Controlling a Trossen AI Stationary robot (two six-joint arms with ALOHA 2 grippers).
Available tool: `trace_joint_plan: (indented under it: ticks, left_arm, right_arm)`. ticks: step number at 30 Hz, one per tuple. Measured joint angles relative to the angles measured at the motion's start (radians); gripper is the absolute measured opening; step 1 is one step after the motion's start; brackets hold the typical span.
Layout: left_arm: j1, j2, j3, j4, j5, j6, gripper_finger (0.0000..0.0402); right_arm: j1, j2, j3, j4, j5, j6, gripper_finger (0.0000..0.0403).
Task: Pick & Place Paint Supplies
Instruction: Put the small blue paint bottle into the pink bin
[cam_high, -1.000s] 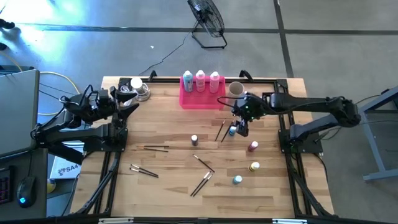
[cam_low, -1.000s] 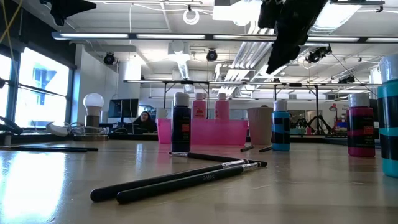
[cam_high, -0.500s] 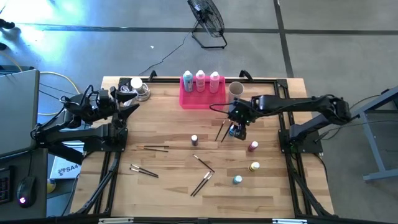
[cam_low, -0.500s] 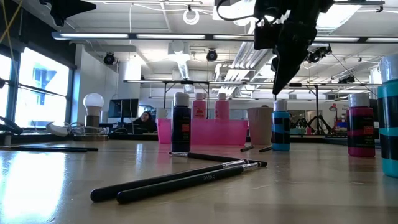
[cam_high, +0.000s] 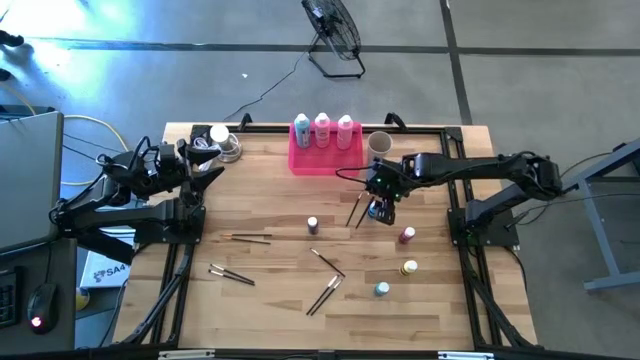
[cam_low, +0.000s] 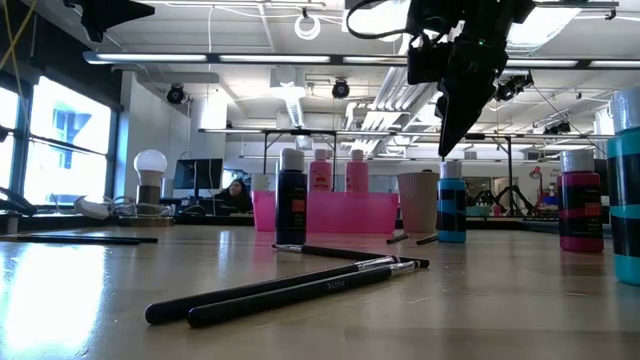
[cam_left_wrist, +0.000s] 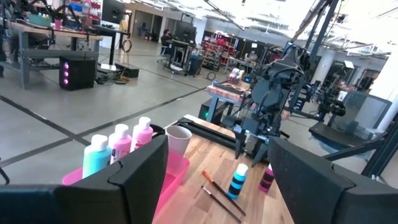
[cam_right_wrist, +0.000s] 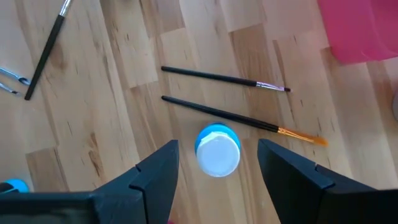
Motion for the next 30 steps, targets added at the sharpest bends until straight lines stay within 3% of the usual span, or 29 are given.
trace_joint_plan:
  ticks: [23, 30]
  left_arm:
    - [0.000, 0.000, 0.000, -0.024, -0.003, 0.000, 0.0271]
    - [0.000, 0.000, 0.000, -0.024, -0.003, 0.000, 0.0271]
  right_arm:
    - [0.000, 0.079, 0.000, 0.003, 0.003, 0.000, 0.0210]
    - [0.000, 0.079, 0.000, -0.002, 0.003, 0.000, 0.0178]
